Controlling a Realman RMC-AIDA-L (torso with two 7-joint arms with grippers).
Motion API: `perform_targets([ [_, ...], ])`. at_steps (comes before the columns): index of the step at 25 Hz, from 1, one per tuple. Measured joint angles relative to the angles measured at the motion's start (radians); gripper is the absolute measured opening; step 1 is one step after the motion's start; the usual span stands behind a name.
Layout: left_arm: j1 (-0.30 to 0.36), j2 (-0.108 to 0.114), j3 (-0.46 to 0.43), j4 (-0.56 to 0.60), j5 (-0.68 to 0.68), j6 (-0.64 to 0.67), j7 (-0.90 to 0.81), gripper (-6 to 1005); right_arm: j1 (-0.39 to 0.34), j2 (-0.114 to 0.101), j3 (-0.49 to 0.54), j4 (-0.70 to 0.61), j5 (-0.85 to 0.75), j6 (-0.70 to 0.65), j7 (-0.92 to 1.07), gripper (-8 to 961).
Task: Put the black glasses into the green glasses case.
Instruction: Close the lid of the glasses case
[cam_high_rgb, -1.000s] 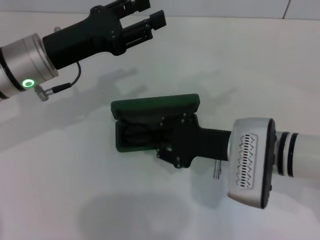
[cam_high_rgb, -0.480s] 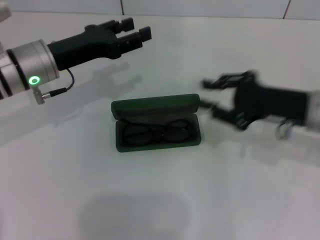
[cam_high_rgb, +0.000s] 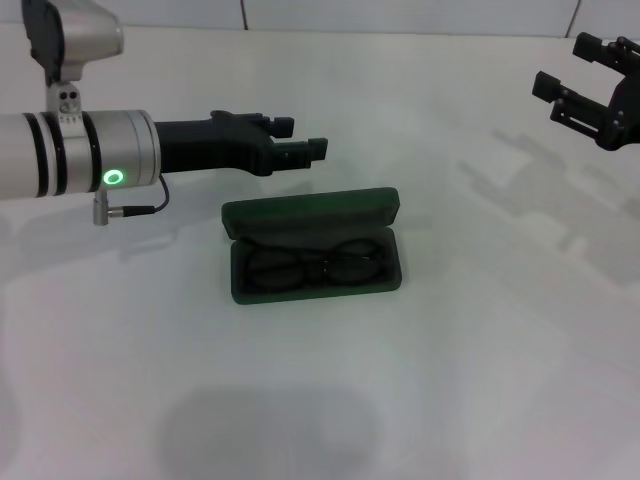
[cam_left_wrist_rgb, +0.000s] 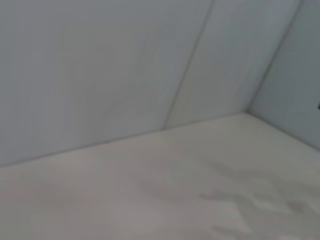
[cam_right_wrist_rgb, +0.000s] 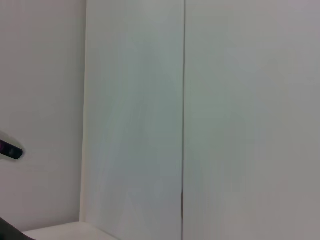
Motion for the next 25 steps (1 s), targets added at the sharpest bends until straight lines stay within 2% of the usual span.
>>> perform_targets([
  [2,0.001,0.003,0.013,0.0,0.001,0.004,-0.003,701,0.002,0.0,0.001,0.0,-0.005,0.001,-0.002,547],
  [5,0.004,0.007,0.017,0.0,0.001,0.015,-0.004,702,0.007,0.003,0.002,0.001,-0.01,0.009,-0.004,684],
  [12,0.0,0.015,0.084,0.006,0.022,0.012,-0.032,704,0.015,0.006,0.003,0.001,-0.011,0.009,-0.008,687],
  [25,0.002,0.001,0.089,0.026,0.025,-0.021,-0.03,708,0.017,0.012,0.005,0.002,-0.012,0.011,-0.017,694],
])
